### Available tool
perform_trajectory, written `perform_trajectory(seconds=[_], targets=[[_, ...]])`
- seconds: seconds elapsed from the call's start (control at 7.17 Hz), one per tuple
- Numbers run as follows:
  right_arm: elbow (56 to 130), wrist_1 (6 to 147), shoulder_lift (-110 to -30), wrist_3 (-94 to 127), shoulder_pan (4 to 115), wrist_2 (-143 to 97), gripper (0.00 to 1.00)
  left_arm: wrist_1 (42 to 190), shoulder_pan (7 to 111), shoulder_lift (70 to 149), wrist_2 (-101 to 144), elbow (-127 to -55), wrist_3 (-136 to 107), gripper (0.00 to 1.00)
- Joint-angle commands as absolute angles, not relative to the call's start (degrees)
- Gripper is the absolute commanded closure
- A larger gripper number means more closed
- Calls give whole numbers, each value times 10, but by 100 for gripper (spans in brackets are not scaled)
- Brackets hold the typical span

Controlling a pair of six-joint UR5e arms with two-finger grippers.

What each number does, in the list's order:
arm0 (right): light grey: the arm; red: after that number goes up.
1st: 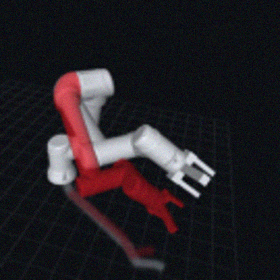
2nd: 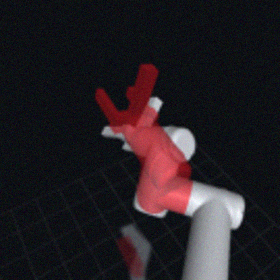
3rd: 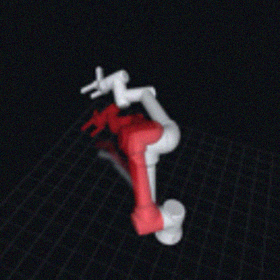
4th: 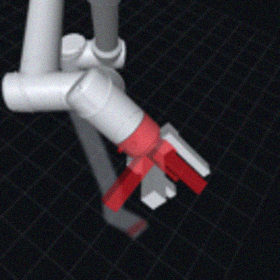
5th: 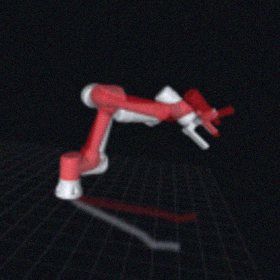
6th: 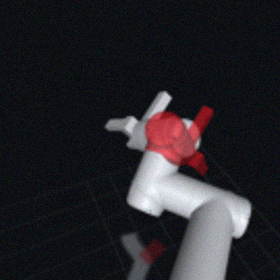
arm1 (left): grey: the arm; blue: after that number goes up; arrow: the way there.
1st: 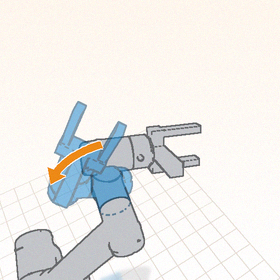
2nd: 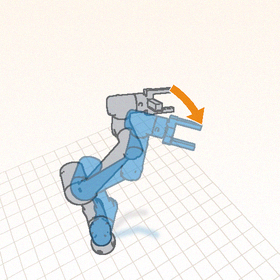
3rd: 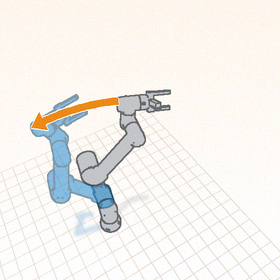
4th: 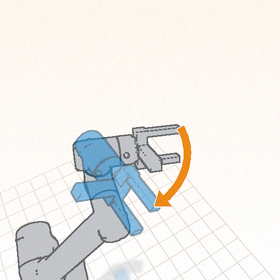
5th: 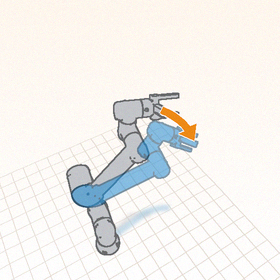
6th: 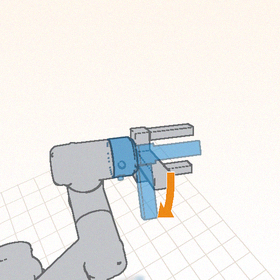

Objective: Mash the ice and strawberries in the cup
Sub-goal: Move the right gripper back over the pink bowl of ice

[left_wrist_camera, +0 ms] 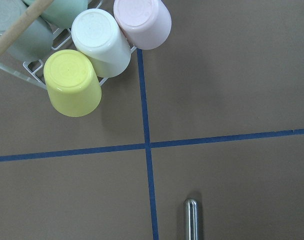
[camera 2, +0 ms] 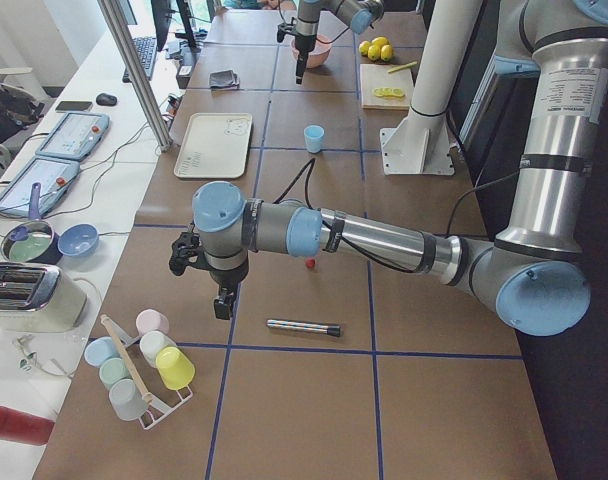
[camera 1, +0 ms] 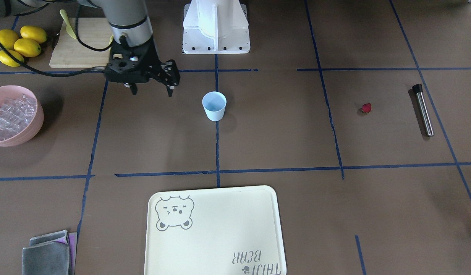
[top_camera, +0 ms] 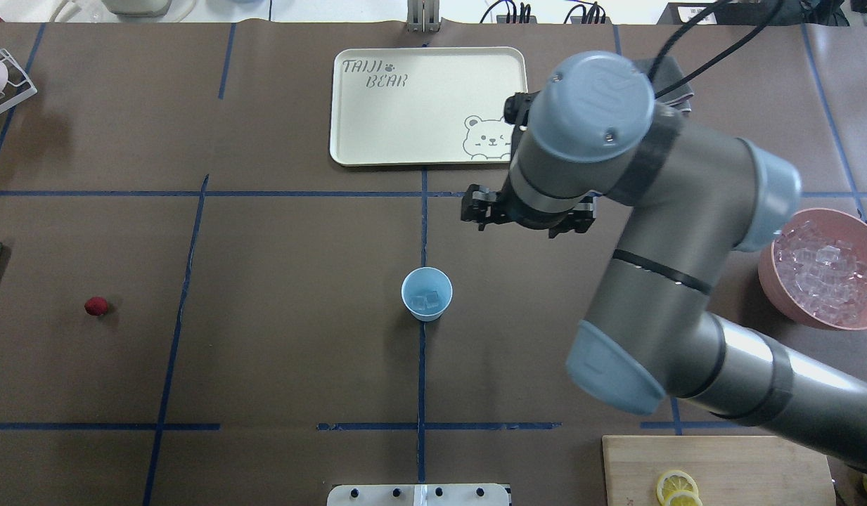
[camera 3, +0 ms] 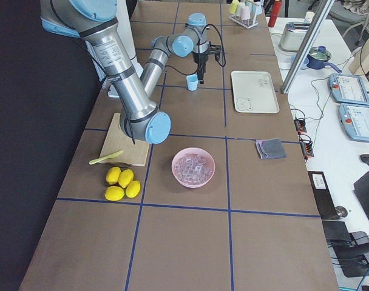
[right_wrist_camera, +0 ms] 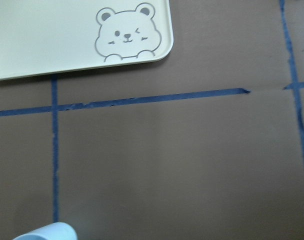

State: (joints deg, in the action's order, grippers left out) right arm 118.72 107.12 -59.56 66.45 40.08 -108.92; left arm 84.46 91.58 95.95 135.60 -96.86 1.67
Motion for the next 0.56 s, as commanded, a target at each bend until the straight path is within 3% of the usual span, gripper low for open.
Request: perform_trajectory(seconds=[0.0, 0.42], targets=[[1250, 1068, -686, 615, 466, -1128, 1, 845, 916, 960, 1357, -970, 17, 0], [1241, 917, -871, 485, 616, -1244, 1, 845, 916, 960, 1358, -972, 17, 0]])
